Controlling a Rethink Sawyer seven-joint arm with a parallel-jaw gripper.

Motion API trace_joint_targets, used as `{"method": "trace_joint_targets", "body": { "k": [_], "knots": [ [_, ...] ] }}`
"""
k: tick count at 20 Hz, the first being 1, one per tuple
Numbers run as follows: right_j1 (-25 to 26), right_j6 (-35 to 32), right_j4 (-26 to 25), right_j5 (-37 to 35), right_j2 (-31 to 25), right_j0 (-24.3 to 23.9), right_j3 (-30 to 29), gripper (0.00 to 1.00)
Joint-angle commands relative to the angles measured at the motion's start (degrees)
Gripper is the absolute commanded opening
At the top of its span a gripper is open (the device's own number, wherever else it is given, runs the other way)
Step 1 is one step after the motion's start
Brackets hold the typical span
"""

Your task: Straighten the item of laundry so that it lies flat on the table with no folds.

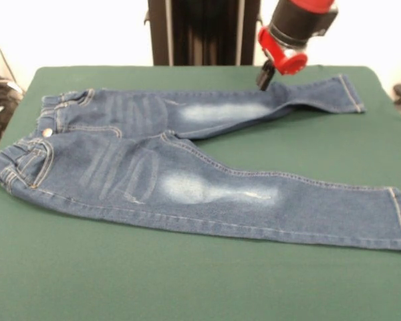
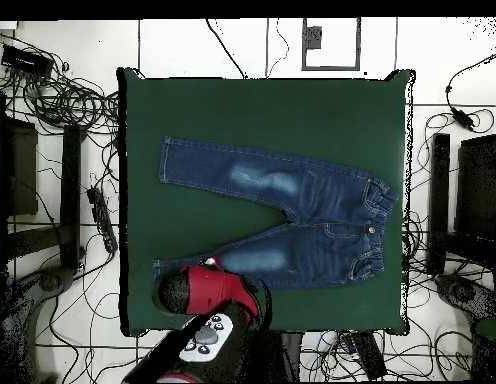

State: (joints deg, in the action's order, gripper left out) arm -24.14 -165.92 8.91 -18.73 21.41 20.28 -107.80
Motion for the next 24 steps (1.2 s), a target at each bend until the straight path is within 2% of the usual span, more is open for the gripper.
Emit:
{"method": "trace_joint_targets", "body": {
  "k": [1, 8, 15, 17, 19, 24],
  "knots": [
    [3.60, -7.04, 3.13, -2.22, 0.64, 0.97, 9.57, 0.00],
    [2.71, -6.37, 4.58, 3.72, -5.99, -3.12, 8.37, 0.00],
    [1.32, -5.19, 5.51, 6.99, -16.79, -9.71, 4.65, 0.00],
    [1.31, -5.35, 5.41, 7.65, -18.41, -10.78, 3.80, 0.00],
    [0.72, -5.01, 4.99, 10.20, -22.82, -14.11, 1.67, 0.00],
    [0.36, -6.82, 5.12, 11.63, -26.45, -15.30, 0.83, 0.00]
  ]
}}
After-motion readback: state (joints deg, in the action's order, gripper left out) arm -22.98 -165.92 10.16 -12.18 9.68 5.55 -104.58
